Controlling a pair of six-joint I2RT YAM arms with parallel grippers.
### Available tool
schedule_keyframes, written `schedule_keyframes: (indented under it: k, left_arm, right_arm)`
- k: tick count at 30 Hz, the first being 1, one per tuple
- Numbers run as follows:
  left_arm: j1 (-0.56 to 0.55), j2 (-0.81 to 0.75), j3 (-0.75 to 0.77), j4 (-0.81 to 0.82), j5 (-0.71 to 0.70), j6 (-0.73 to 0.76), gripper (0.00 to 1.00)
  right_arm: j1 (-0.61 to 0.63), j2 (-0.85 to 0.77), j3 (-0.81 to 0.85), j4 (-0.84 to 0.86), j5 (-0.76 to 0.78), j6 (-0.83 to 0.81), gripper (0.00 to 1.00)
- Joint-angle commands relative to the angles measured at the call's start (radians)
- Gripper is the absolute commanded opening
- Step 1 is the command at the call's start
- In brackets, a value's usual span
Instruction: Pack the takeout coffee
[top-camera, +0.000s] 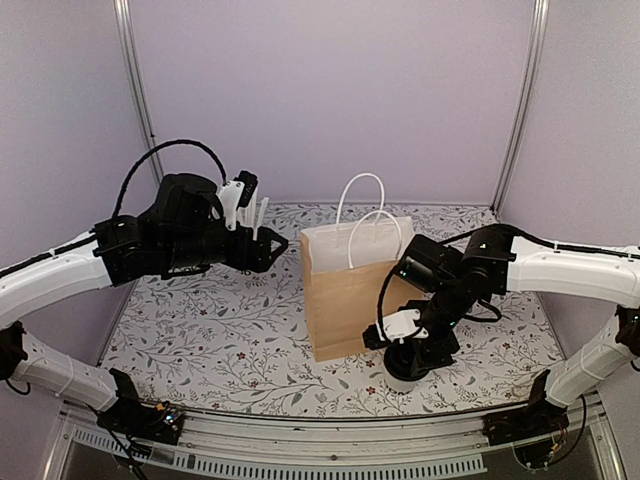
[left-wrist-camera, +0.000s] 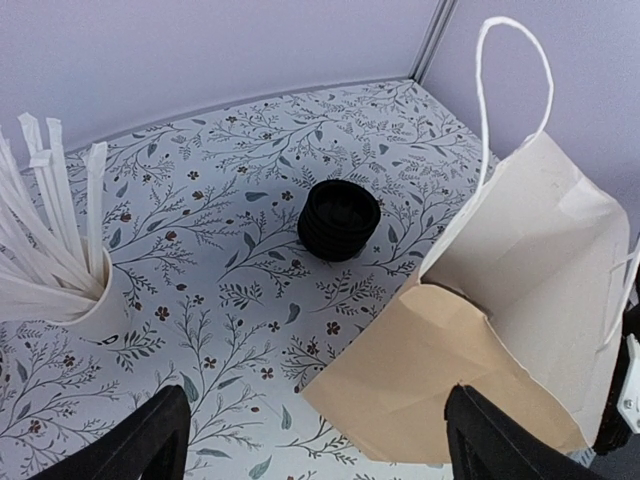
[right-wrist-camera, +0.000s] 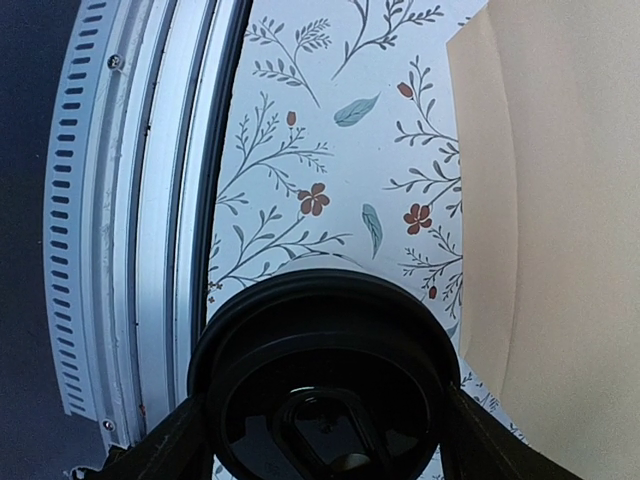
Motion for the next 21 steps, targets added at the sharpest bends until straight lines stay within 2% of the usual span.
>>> schedule_keyframes:
  k: [1,7,17,21]
  left_arm:
    - [0.013,-0.013,0.0,0.024,0.011,0.006,0.91]
    - [0.012,0.005,0.029,0.021,0.011,0.019,0.91]
    - [0.013,0.074,0.141,0.013,0.053,0.075,0.9]
    - [0.011,0.159,0.269,-0.027,0.097,0.149,0.82]
  right_arm:
    - [0.013,0.017,-0.046,0.002,0.033,0.003,0.73]
    - [0.012,0.004,-0.047,0.001,0.046,-0.002,0.61]
    - [0.004,-0.099,-0.04,-0.047,0.078,-0.039,0.58]
    - [-0.063,-0.141,-0.065,-0.063,0.038,-0.066,0.56]
